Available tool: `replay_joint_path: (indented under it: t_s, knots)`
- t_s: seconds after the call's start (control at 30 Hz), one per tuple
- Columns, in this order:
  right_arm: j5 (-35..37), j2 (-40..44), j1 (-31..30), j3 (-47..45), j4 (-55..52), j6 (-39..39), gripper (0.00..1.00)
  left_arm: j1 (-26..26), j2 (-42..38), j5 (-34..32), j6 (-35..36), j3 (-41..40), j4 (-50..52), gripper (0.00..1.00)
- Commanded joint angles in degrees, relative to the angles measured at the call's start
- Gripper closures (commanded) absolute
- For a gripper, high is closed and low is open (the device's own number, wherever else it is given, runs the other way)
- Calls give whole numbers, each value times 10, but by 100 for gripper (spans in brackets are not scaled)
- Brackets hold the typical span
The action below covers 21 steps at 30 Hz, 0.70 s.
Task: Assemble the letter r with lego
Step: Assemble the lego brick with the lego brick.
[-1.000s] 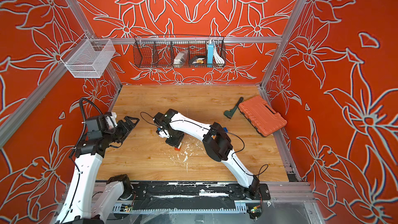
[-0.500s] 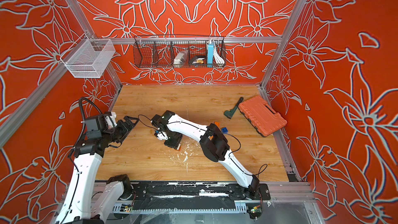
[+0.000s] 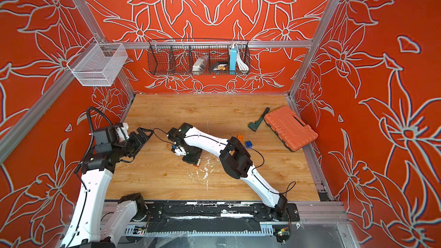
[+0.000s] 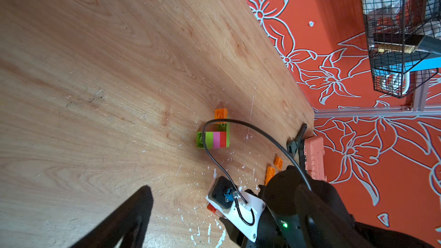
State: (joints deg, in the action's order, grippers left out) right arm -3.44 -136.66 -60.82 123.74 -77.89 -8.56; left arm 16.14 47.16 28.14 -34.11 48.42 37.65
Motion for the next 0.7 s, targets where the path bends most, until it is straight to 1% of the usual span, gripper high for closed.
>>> replay_joint_path:
  t_s: [0.0,0.4,0.67]
  knots:
    - [14,-21,-4,11,-15,-9,100,3,0,3,11,12,4,6]
    - [19,-47,-5,19,-5,-13,100,3,0,7,14,12,4,7]
    - [17,-49,-7,-17,32,-20,100,3,0,19,14,11,-1,7]
